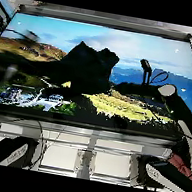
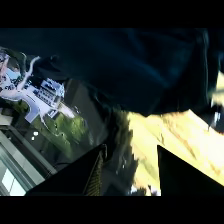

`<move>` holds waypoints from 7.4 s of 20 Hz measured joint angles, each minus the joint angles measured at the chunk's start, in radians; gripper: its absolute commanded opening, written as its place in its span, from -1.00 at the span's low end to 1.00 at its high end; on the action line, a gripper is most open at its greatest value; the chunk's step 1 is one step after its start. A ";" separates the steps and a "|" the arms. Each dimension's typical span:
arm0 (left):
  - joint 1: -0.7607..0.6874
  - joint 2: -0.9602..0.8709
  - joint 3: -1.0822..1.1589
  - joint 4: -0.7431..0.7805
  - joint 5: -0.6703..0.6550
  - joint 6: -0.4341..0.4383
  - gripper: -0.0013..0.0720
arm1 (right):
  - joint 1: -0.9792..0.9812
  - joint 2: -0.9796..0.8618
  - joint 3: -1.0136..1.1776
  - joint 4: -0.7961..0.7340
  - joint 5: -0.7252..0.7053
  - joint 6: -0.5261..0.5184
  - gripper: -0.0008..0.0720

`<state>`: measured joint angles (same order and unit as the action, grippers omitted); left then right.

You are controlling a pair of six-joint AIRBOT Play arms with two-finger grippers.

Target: Fold the clothes and pants, and hang the long-sleeved shirts on hangers.

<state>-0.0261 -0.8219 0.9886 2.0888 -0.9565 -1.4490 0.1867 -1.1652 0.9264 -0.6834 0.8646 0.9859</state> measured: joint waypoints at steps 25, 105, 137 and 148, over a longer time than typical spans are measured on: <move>0.466 0.111 0.018 0.051 0.045 0.068 -0.90 | 0.011 -0.571 0.468 -0.207 0.215 -0.113 0.07; 0.435 -0.578 0.579 -0.634 -0.536 0.308 -0.91 | -0.996 -0.326 0.739 -0.474 0.807 0.359 -0.95; 0.349 -0.469 0.378 -0.925 -0.402 0.517 0.19 | -1.193 -0.167 0.329 -0.592 0.524 0.352 -0.03; 0.035 -1.022 0.801 -1.152 -0.142 0.257 0.69 | -1.084 -0.167 0.337 -0.480 0.464 0.241 -0.04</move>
<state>0.0086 -1.8439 1.7897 0.9363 -1.0988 -1.1923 -0.8974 -1.3327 1.2636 -1.1629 1.3285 1.2266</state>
